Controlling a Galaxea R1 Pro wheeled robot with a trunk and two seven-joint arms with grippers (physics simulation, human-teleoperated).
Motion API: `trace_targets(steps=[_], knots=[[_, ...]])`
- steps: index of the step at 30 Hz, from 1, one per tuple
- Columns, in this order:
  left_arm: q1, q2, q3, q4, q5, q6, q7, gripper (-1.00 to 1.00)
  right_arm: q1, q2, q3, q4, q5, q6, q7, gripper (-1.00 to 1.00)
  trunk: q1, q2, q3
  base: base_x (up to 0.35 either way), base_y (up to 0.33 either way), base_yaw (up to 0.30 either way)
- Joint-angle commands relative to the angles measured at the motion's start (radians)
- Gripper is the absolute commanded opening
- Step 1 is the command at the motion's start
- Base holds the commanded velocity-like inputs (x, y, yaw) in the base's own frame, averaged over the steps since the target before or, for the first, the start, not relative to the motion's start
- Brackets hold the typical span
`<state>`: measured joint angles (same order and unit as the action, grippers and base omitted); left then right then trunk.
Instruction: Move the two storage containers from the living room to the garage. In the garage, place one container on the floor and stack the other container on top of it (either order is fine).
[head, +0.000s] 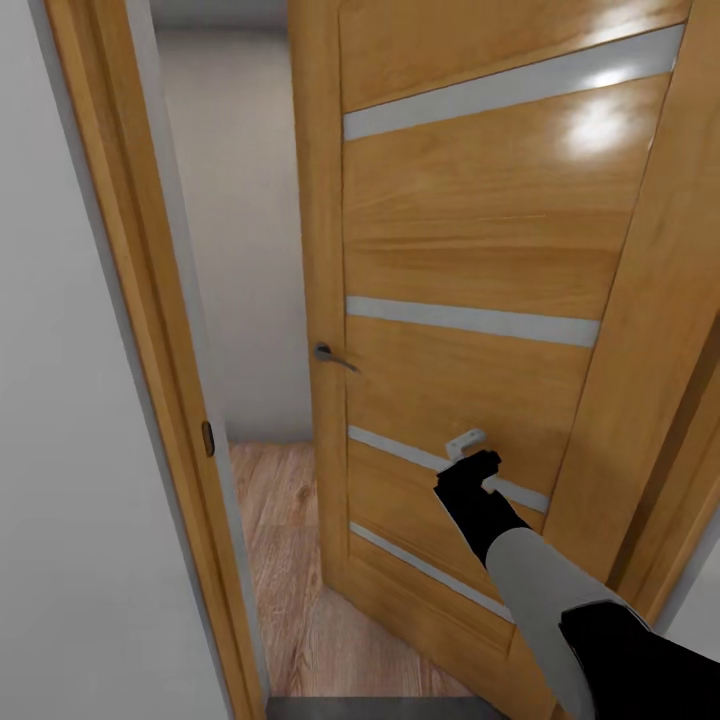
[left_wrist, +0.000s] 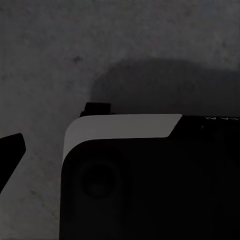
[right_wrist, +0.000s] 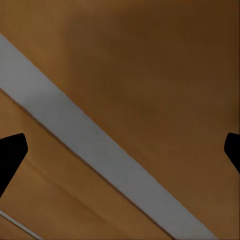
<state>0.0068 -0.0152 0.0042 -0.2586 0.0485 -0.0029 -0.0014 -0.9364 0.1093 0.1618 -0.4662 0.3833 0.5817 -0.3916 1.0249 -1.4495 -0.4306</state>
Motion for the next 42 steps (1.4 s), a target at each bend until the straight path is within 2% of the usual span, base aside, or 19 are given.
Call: trace_targets(steps=[1,19,21,25,27,31,34,36,40,42], knots=[[0.001,0.0,0.0,-0.002,0.005,0.0,0.0,1.0,-0.002,-0.002,0.008,0.001,0.034,0.014,-0.007,1.0,0.0,0.0,-0.001,0.0,0.0,0.0],[0.001,0.0,0.0,-0.001,0.006,0.0,0.0,1.0,-0.004,0.015,0.015,-0.015,0.038,0.008,-0.02,1.0,0.0,0.0,-0.001,0.0,0.0,0.0],[0.001,0.0,0.0,-0.001,0.007,0.0,0.0,1.0,-0.004,0.024,0.016,-0.018,0.036,-0.006,-0.015,1.0,0.0,0.0,-0.001,0.0,0.0,0.0],[0.001,0.001,-0.001,0.0,0.006,0.0,0.0,1.0,-0.001,0.061,0.015,-0.026,0.031,-0.068,0.009,1.0,0.0,0.0,-0.001,0.0,0.0,0.0],[0.001,0.001,-0.001,0.001,0.005,0.0,0.0,1.0,0.0,0.065,0.015,-0.025,0.03,-0.095,0.076,1.0,0.0,0.0,-0.001,0.0,0.0,0.0],[0.001,0.001,-0.001,0.001,0.005,0.0,0.0,1.0,0.001,0.065,0.014,-0.021,0.013,-0.152,0.264,1.0,0.0,0.0,-0.001,0.0,0.0,0.0],[0.001,0.001,-0.001,0.001,0.005,0.0,0.0,1.0,0.007,0.065,0.013,-0.016,-0.031,-0.186,0.365,1.0,0.0,0.0,-0.001,0.0,0.0,0.0],[0.001,0.001,-0.001,0.001,0.005,0.0,0.0,1.0,0.016,0.065,0.013,-0.012,-0.078,-0.216,0.454,1.0,0.0,0.0,-0.001,0.0,0.0,0.0],[0.001,0.001,-0.001,0.002,0.006,0.0,0.0,1.0,0.038,0.065,0.013,-0.011,-0.115,-0.247,0.57,1.0,0.0,0.0,-0.001,0.0,0.0,0.0],[0.001,0.001,-0.001,0.002,0.005,0.0,0.0,1.0,0.07,0.065,0.013,-0.011,-0.129,-0.269,0.642,1.0,0.0,0.0,-0.001,0.0,0.0,0.0]])
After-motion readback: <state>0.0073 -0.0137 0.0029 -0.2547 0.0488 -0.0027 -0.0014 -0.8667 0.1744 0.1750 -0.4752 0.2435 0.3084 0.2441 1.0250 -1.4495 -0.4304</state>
